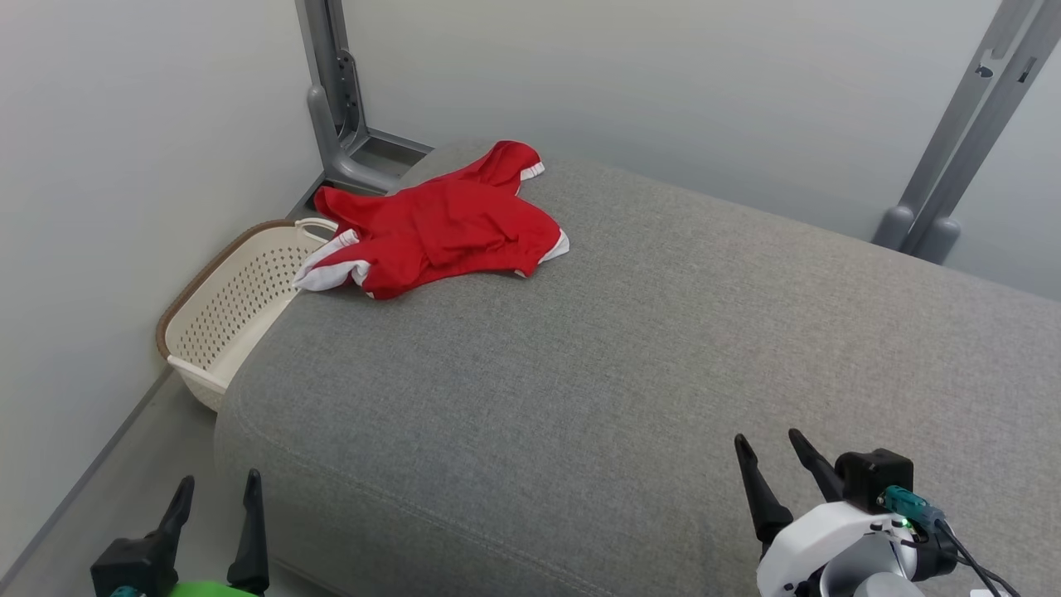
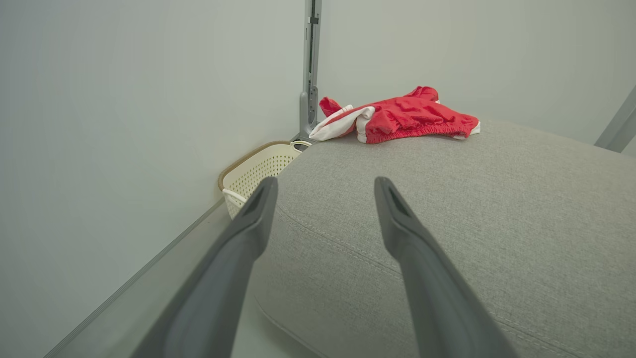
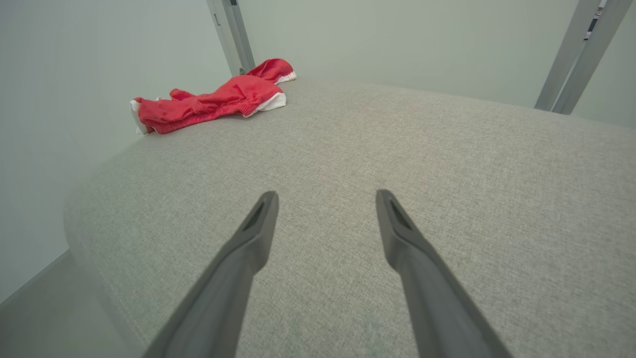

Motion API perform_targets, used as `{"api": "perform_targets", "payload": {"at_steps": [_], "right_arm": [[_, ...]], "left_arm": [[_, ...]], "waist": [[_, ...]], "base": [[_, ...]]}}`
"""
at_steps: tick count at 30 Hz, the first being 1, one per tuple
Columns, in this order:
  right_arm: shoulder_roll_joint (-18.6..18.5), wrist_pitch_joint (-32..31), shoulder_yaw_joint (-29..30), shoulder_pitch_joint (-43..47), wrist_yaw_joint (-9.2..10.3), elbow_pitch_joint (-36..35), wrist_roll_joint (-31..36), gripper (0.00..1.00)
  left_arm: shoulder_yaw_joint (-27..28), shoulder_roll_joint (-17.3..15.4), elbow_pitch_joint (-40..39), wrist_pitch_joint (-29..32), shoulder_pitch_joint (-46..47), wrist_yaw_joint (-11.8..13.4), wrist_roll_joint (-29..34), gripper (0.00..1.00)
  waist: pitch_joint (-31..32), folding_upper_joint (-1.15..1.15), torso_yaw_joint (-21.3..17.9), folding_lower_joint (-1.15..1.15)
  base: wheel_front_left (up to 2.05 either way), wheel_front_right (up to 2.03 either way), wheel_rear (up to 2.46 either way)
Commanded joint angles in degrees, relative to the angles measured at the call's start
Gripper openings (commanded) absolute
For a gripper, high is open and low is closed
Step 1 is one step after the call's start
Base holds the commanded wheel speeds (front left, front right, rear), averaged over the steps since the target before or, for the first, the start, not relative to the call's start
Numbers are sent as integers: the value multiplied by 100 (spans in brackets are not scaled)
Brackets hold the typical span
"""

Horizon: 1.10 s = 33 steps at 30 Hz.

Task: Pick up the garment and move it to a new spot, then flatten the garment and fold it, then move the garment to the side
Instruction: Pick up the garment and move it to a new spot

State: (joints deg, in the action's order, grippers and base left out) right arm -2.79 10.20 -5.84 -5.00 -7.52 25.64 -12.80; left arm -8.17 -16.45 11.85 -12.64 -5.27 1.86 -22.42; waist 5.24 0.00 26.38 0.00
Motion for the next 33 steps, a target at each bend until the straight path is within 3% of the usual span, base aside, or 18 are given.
{"api": "perform_targets", "payload": {"at_steps": [1, 5, 12, 20, 23, 33], "right_arm": [[-21, 34, -7, -20, 7, 6, 32, 100], [-21, 49, -30, 41, 7, -46, 17, 100], [-19, -127, -106, 180, 7, -424, 158, 100], [-28, -821, -536, -161, 7, -1540, 657, 100], [-201, -1196, -802, -339, 7, -2134, 780, 100], [-737, -1920, -1020, -522, 7, -3445, 816, 100]], "left_arm": [[-38, -23, 30, 34, 71, -37, -39, 100], [-222, -21, 159, 308, 424, -152, 1, 100], [-733, 83, 931, 775, 1619, -573, 140, 100], [-726, 89, 2422, 1006, 3381, -778, -50, 100], [-680, 8, 3057, 1123, 4169, -839, -127, 100], [-725, -220, 4283, 1842, 5664, -923, -463, 100]], "waist": [[6, 0, -8, 0], [21, 0, -33, 0], [-119, 0, -227, 0], [-1078, 0, -1000, 0], [-1578, 0, -1304, 0], [-2584, 0, -1588, 0]], "base": [[0, 0, 0], [0, 0, 0], [0, 0, 0], [0, 0, 0], [0, 0, 0], [0, 0, 0]]}}
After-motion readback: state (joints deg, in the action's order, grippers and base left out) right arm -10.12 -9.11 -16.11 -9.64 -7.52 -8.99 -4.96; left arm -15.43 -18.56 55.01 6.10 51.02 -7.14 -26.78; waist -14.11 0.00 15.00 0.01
